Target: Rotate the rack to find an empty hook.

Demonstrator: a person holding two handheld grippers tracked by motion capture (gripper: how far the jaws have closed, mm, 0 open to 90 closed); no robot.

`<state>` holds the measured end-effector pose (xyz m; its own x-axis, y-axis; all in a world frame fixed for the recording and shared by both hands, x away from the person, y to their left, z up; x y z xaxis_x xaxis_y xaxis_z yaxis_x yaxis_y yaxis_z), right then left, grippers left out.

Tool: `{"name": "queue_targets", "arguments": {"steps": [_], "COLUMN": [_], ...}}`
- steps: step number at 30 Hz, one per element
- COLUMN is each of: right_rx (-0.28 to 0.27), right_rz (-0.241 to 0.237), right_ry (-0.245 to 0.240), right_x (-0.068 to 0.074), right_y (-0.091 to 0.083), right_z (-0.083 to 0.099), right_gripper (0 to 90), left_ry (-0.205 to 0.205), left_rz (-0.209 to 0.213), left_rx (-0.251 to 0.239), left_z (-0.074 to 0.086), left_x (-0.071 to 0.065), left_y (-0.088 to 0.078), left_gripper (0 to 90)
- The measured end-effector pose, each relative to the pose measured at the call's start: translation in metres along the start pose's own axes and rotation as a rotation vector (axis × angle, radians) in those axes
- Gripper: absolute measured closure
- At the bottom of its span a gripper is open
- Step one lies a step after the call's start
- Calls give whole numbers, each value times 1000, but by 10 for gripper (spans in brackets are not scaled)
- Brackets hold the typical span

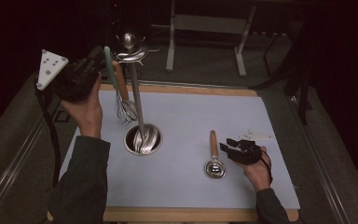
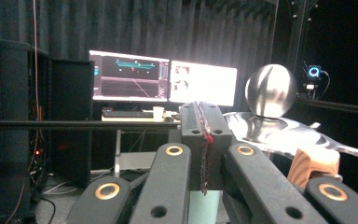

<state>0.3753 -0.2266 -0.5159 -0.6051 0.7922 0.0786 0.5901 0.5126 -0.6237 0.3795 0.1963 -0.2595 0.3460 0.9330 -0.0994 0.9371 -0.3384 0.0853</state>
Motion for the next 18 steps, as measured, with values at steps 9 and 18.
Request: {"name": "queue_targets", "arguments": {"steps": [9,18], "right_rx": [-1,-6], "right_rz": [4,13], "right_ry": [-6,2], "right_x": [0,-3], "right_y": [0,-3], "right_z": [-1,-1], "right_gripper": [585,585], "left_ry": [-13,7], "left_rz": [-6,-1], "left_rx": [8,10], "left_z": [-1,-1], "left_x": [3,2], "left_y": [5,3], "left_gripper": [900,900]}}
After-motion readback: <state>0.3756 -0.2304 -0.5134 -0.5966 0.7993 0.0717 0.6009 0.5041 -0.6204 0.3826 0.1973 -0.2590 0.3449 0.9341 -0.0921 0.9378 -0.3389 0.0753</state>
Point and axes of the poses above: each handheld gripper's, and its own axes: y roughly forward along the jaws, z roughly out of its underside, x roughly to its left, the point moved 6 cm from there along y, roughly forward along the jaws, and after that the axes turned 4 degrees about x, right-handed, at the moved point
